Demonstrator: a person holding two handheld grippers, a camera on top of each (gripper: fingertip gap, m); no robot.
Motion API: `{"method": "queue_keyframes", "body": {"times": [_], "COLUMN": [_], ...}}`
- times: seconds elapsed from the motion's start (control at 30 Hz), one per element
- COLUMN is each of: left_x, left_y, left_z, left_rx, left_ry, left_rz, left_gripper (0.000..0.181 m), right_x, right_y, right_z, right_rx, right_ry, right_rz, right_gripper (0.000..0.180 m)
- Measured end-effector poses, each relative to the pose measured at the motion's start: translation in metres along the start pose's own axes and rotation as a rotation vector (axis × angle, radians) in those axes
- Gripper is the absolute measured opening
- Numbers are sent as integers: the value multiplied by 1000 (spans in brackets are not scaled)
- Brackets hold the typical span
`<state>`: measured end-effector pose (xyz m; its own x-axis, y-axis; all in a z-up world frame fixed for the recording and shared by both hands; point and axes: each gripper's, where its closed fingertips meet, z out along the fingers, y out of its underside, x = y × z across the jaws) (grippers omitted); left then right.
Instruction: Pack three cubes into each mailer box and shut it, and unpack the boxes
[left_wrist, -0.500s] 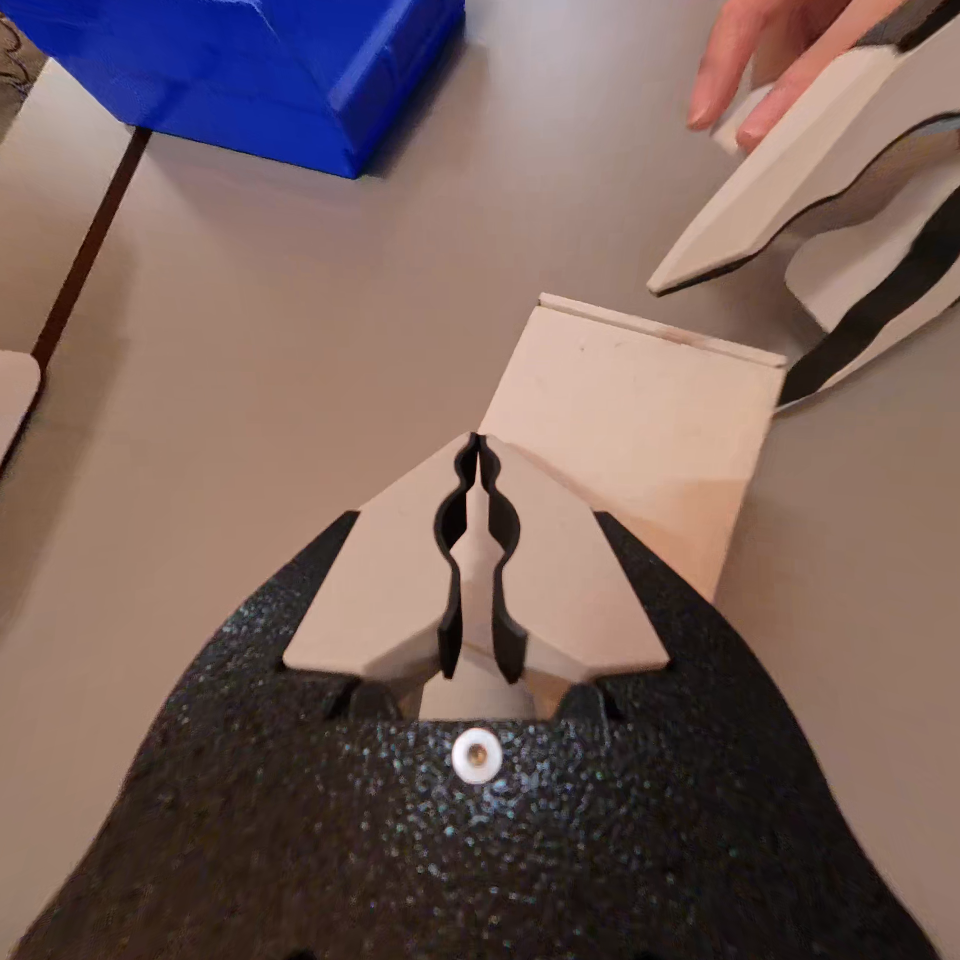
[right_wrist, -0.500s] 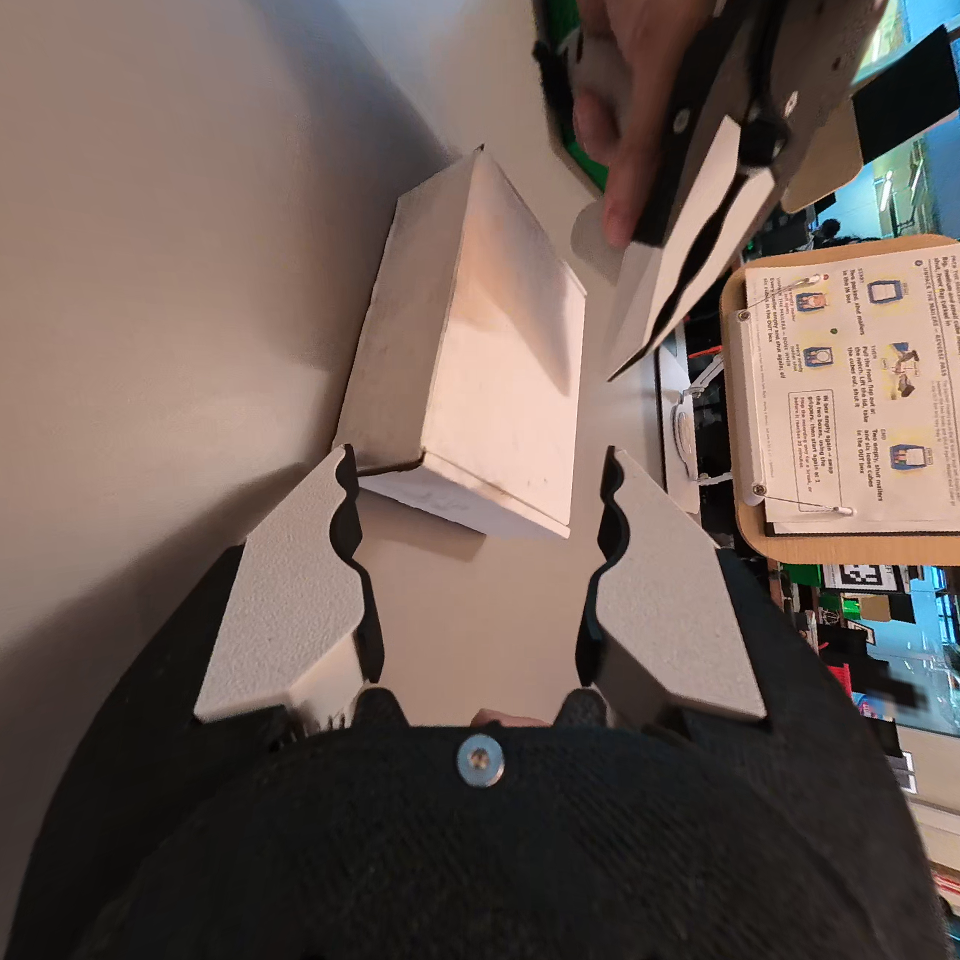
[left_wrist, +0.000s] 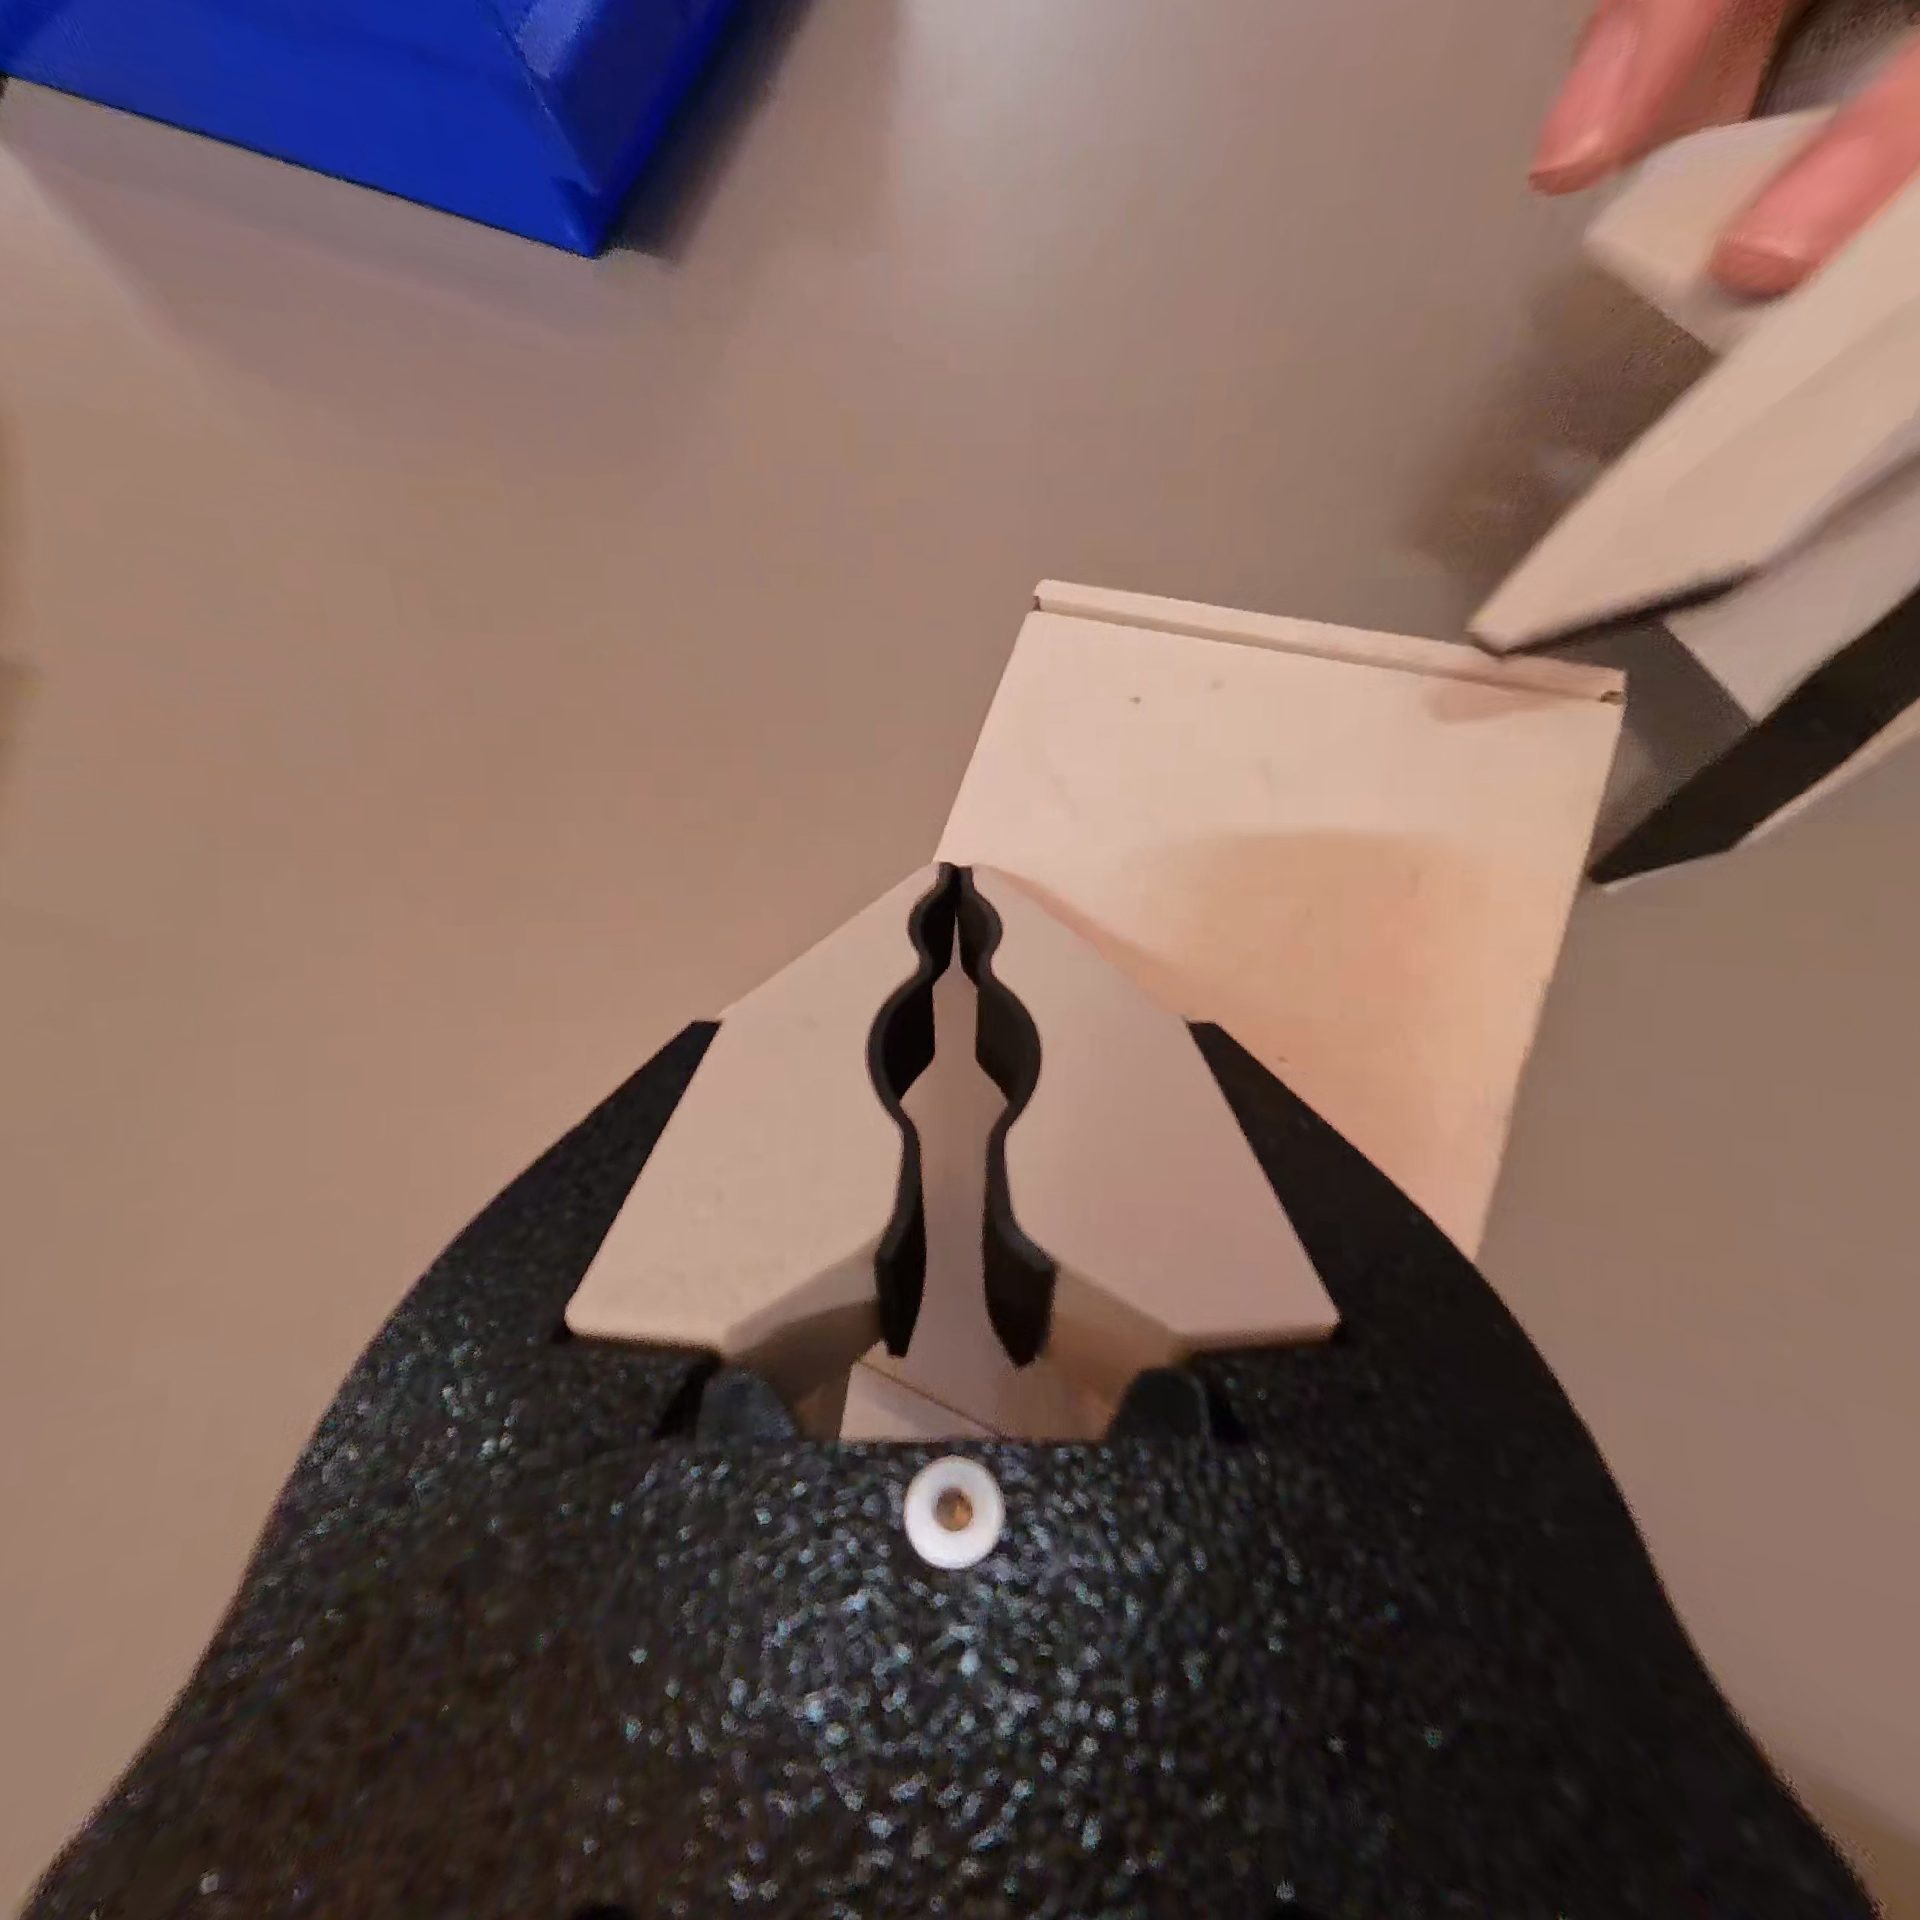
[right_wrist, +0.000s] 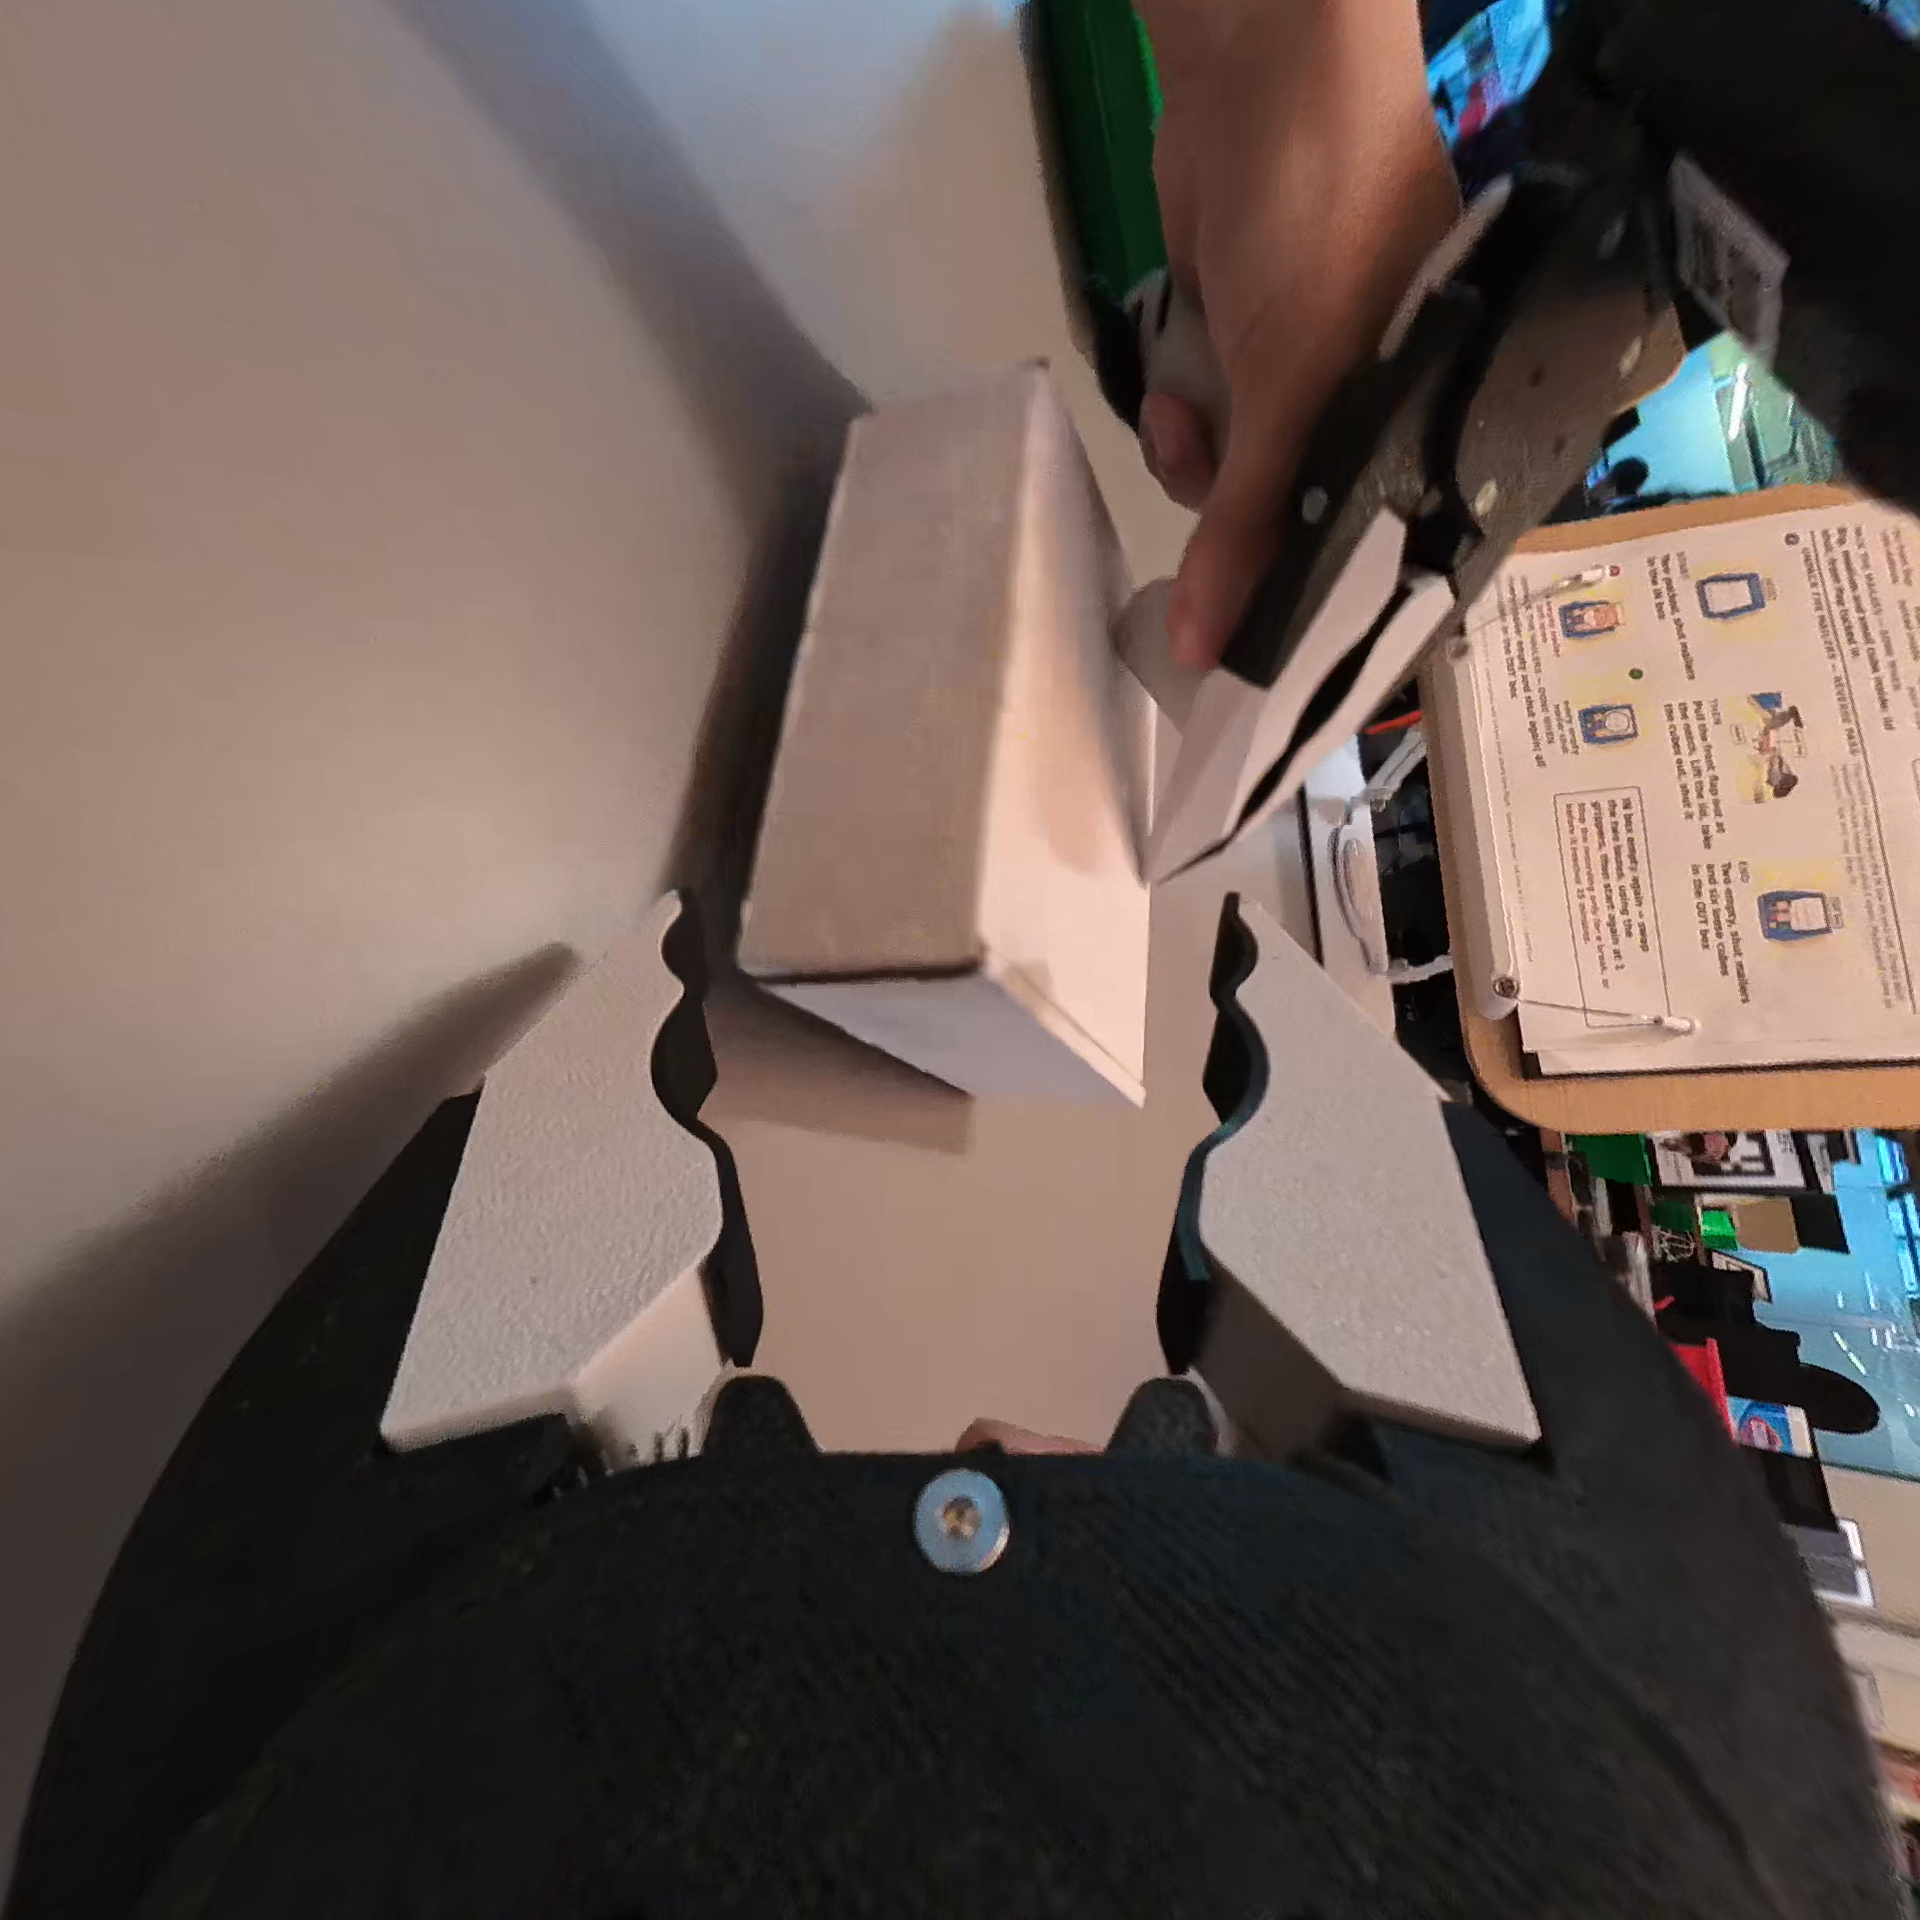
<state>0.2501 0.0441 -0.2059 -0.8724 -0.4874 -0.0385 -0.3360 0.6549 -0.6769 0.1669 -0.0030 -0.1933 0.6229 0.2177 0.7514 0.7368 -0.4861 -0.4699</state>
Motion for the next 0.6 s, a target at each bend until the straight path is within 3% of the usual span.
{"method": "queue_keyframes", "body": {"times": [0.03,0.2,0.33,0.4,0.53,0.57,0.6], "left_x": [-1,-6,-11,-13,-23,-27,-31], "left_y": [0,-1,-1,-1,-13,-23,-33], "left_z": [1,3,4,3,-16,-29,-45], "left_rx": [-13,-48,-54,-46,58,118,184], "left_ry": [2,12,11,0,-95,-149,-200], "left_rz": [-5,-46,-75,-75,-54,-56,-60], "left_gripper": [0,0,0,1,7,24,26], "right_x": [-1,-3,15,7,11,12,13], "right_y": [-3,-3,10,16,4,1,-1], "right_z": [3,23,36,41,39,37,34], "right_rx": [0,-81,-164,-167,-66,-48,-31], "right_ry": [1,40,152,99,93,77,55], "right_rz": [-14,-119,-228,-193,-77,-53,-31], "right_gripper": [98,99,86,67,65,65,65]}}
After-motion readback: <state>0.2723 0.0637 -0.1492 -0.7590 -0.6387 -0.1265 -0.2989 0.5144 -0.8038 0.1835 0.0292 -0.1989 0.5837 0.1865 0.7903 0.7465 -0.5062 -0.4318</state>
